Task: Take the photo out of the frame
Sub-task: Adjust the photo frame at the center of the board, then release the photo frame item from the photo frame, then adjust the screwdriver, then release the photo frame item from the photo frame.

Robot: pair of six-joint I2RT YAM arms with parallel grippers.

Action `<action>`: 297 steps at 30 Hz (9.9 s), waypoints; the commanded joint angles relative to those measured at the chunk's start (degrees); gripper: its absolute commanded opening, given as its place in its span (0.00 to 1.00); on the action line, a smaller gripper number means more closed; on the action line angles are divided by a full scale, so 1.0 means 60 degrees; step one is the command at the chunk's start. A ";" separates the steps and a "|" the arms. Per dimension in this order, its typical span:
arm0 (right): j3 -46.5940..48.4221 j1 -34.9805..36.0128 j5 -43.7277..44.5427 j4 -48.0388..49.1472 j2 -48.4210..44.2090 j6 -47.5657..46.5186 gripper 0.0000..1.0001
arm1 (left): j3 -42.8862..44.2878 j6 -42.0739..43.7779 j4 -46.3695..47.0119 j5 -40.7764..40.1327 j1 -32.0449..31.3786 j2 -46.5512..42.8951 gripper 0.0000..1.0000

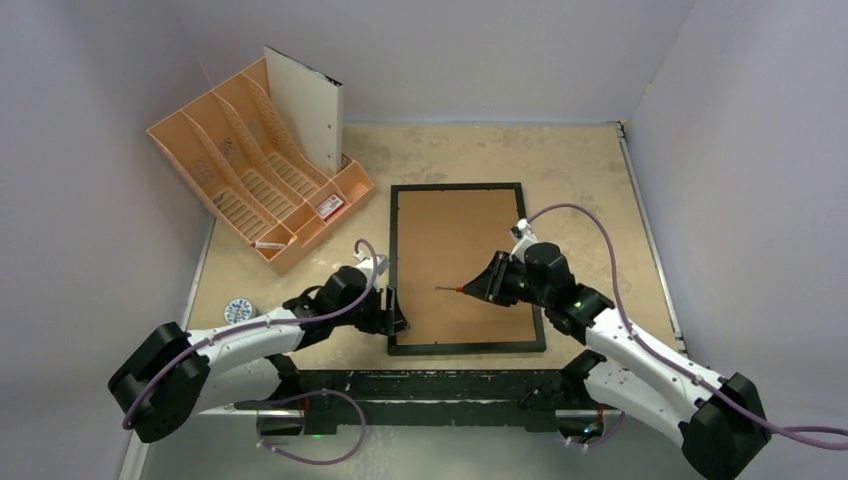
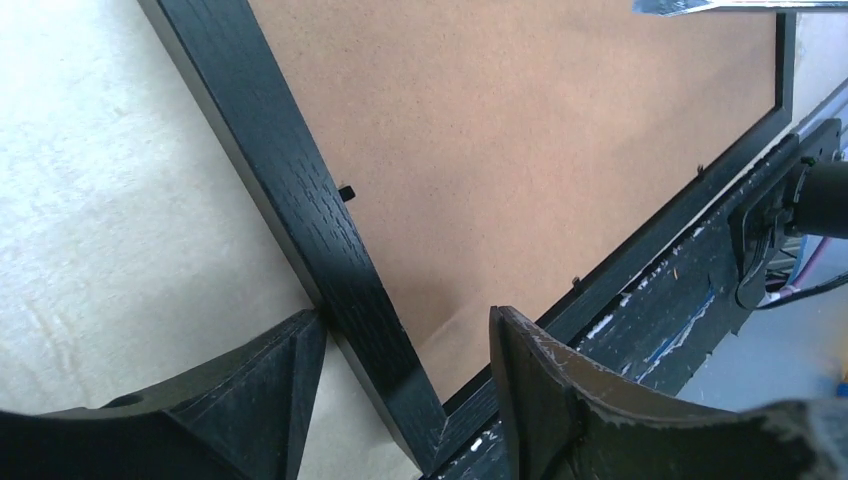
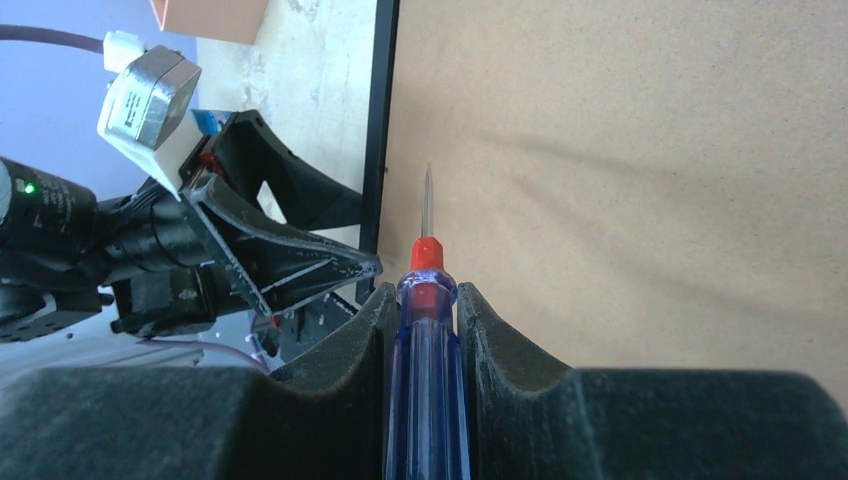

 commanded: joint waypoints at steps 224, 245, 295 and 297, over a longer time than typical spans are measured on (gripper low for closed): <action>0.3448 -0.0578 -0.6991 0.0794 0.2784 -0.1602 0.00 | 0.5573 0.7546 -0.3599 0.2969 -0.0773 0.0465 0.04; 0.4814 -0.0578 -0.8792 -0.2914 0.2883 -0.5819 0.60 | 0.7624 0.9123 -0.5922 0.5473 -0.0779 0.1272 0.00; 0.4264 -0.0870 -0.5234 -0.2016 0.3945 -0.4210 0.00 | 0.4893 0.5205 -0.3199 0.0245 0.1546 -0.0288 0.86; 0.4420 -0.0871 -0.4800 -0.2119 0.4218 -0.4131 0.00 | 0.4572 0.4787 -0.3215 0.0053 0.1544 0.0045 0.86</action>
